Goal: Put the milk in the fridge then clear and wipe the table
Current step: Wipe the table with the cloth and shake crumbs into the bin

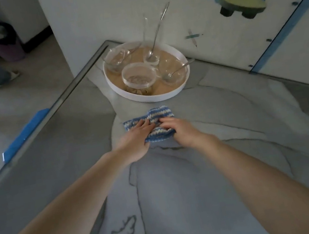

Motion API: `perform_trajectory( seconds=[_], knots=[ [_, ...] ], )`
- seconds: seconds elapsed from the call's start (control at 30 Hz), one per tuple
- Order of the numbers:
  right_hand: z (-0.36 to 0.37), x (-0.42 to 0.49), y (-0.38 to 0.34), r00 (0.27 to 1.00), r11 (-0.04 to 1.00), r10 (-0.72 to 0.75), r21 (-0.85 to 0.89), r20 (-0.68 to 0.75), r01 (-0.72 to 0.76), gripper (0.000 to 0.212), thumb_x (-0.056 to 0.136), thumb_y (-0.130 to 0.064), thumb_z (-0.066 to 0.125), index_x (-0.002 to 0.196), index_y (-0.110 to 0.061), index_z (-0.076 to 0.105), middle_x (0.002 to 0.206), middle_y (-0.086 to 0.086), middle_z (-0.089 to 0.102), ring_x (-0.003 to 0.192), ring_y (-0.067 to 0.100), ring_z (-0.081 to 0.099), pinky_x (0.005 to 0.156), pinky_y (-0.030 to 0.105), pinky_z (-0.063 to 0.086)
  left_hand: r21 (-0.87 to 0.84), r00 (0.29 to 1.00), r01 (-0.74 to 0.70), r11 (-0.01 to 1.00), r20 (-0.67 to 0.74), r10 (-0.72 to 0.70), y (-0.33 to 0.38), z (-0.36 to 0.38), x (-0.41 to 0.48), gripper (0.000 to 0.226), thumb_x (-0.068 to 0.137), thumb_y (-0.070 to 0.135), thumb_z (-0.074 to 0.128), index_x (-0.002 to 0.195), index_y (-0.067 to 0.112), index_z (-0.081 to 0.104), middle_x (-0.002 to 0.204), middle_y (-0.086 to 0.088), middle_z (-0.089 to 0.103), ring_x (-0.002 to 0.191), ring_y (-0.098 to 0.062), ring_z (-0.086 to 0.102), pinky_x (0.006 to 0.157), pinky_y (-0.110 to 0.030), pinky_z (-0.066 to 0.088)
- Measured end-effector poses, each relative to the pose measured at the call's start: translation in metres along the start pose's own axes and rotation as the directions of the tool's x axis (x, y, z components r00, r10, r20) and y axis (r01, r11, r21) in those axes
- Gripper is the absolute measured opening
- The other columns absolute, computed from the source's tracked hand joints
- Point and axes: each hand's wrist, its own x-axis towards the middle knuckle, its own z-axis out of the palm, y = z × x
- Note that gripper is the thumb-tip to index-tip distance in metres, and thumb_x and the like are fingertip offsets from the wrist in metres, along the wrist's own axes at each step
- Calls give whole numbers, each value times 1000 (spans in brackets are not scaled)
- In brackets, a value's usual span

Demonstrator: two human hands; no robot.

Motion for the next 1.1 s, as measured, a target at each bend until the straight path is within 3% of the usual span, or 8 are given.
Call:
perform_trajectory(
  seconds=[0.3,0.47,0.57,0.63,0.7,0.8,0.93,1.1],
  knots=[
    [-5,-95,61,998,997,63,39,16,-63,43,84,12,43,124,1,53,145,16,37,136,24,34,104,14,20,28,981,-170,985,97,166,94,38,-20,52,95,12,38,144,20,24,155,0,18,143,-15,14,111,-25,12],
    [6,-162,74,998,991,58,123,-30,-54,34,90,5,44,123,4,51,141,15,41,134,23,37,88,-6,18,72,967,-179,981,196,162,132,69,-54,53,96,12,37,146,20,20,157,1,10,145,-14,8,111,-25,13],
    [11,-216,78,997,999,-50,-21,-50,49,43,74,4,38,110,3,63,126,21,56,121,26,52,95,13,34,103,934,-260,960,278,223,160,89,-85,52,95,11,39,145,18,22,156,-1,14,144,-15,12,111,-25,14],
    [18,-243,83,996,997,-83,-6,-15,83,37,59,2,43,84,2,70,95,22,69,89,29,68,78,23,46,63,909,-300,952,322,265,169,100,-101,49,94,12,41,142,15,29,152,-3,24,141,-16,21,109,-25,18],
    [20,-257,87,993,993,-112,-17,31,113,33,54,0,41,72,-2,68,82,18,70,77,27,67,67,24,45,-4,896,-299,954,344,282,179,101,-113,40,93,10,41,133,11,42,138,-7,44,127,-15,40,101,-21,30],
    [2,-255,86,998,1000,-17,-22,54,18,38,64,-3,34,84,2,65,96,21,67,90,24,61,71,27,39,-138,893,-228,964,365,263,191,79,-111,27,90,2,39,111,4,56,104,-16,62,87,-15,54,79,-18,41],
    [-37,-224,71,986,977,141,174,-85,-124,33,75,3,41,55,-24,43,61,1,50,77,15,48,56,28,26,-174,961,-210,962,144,236,187,39,-79,25,84,-2,45,101,7,59,99,-11,65,85,-18,56,74,-25,42],
    [-81,-158,54,927,979,46,200,-372,32,32,70,15,43,80,-9,61,77,15,55,78,19,49,59,26,24,-146,927,-322,936,-252,279,170,-10,-35,32,80,3,44,108,6,59,97,-10,62,87,-20,54,76,-29,42]
  ],
)
